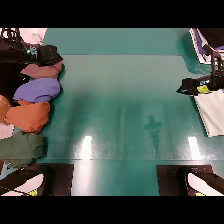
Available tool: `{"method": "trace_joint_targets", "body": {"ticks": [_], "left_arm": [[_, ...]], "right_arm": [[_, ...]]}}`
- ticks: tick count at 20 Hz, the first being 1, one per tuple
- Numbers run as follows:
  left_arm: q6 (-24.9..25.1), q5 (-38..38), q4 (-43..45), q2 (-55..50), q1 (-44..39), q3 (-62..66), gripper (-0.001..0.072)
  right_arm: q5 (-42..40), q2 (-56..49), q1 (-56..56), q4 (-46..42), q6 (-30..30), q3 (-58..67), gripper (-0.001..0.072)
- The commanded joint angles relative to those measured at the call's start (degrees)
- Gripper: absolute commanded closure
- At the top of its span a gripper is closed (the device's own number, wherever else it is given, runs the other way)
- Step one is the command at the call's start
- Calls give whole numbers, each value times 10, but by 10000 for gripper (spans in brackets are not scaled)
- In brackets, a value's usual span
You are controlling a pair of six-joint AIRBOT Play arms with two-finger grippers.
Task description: Fold the shirts.
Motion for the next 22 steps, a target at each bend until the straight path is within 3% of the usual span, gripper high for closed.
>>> {"method": "trace_joint_targets", "body": {"ticks": [1, 3, 7, 10, 15, 22], "left_arm": [[-1, 81, 144, -16, 1, 0, 44], [-47, 114, 244, -48, 17, 0, 44], [-62, 174, 231, -152, 103, 1, 45], [-51, 217, 222, -238, 140, 7, 44], [-1, 207, 208, -367, 151, 105, 44], [11, 193, 196, -416, 151, 134, 47]], "right_arm": [[-2, 0, 0, 0, 0, 0, 695], [-1, 0, 1, 1, 1, 0, 695], [-6, 0, 1, 1, 1, 0, 695], [-6, 0, 1, 1, 1, 0, 696], [-6, 0, 4, 6, 1, 0, 695], [-10, 0, 4, 6, 1, 0, 695]]}}
